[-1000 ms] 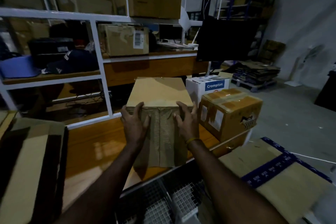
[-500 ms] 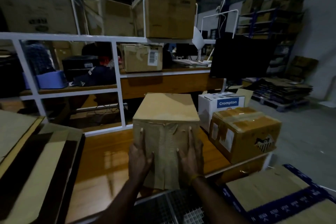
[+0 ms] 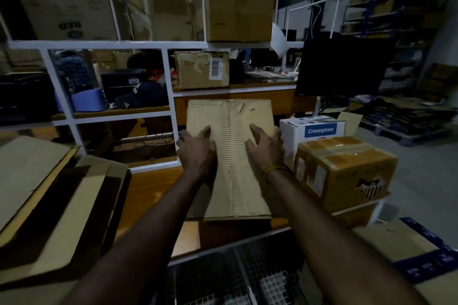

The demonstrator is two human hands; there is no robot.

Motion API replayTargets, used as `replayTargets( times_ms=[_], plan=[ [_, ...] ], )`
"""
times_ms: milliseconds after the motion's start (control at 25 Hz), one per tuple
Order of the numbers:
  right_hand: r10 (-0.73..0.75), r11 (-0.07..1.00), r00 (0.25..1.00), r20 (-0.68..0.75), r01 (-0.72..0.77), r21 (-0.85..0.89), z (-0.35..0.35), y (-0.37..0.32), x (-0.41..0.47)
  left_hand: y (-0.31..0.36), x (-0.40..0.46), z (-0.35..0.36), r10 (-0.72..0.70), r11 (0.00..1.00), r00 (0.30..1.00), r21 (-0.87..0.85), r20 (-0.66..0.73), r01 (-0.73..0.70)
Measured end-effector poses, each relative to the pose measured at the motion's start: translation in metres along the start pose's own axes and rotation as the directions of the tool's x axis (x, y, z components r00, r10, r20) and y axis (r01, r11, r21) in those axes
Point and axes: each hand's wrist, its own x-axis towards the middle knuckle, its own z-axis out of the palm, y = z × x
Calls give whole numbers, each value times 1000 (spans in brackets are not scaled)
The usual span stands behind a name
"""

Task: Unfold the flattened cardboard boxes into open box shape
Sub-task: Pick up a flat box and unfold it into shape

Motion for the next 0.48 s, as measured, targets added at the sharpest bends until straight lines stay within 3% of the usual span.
replayTargets(
  times_ms=[120, 280, 480],
  plan=[
    [44, 997, 981, 187, -31, -70, 6, 11, 9, -10, 3, 12, -10, 999, 984, 41, 178, 3],
    [156, 966, 962, 223, -102, -237, 20, 19, 3, -27, 5, 45, 58, 929, 949, 332, 309, -165],
    [166, 965, 948, 272, -99, -244, 20, 19, 15, -3, 11, 31, -69, 956, 964, 294, 258, -10]
  ],
)
